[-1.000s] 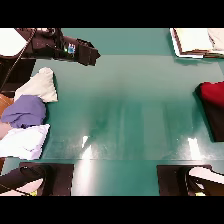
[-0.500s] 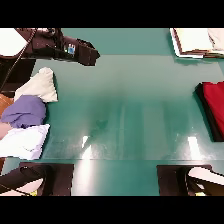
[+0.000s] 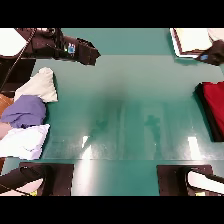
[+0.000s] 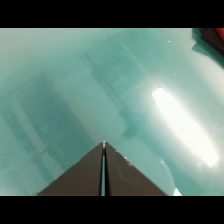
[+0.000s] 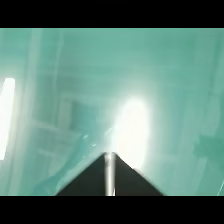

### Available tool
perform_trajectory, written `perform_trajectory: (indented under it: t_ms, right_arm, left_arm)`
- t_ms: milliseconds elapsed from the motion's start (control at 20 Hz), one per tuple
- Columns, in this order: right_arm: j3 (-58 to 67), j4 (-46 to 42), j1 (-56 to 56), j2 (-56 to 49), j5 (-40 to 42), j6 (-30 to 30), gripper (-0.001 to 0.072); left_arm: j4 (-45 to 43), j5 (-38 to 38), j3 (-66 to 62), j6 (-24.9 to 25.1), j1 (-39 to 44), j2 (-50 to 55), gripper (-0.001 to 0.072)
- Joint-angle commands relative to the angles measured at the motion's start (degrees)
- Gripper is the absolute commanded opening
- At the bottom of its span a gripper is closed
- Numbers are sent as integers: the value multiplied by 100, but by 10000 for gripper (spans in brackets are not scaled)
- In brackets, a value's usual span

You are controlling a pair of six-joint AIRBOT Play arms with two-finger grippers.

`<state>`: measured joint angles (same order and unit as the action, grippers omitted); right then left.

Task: Fold the shirts.

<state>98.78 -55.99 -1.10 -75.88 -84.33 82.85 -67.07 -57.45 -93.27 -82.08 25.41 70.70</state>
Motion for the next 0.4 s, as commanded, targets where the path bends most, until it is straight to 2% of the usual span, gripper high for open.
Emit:
perform_trajectory:
  t_ms: [0,350]
  right_arm:
    - [4,31,1047,2,411,-236,18]
    - [4,44,1235,2,389,-234,18]
  left_arm:
    - [4,2,-4,-2,2,0,25]
    - [2,2,-4,-2,2,0,24]
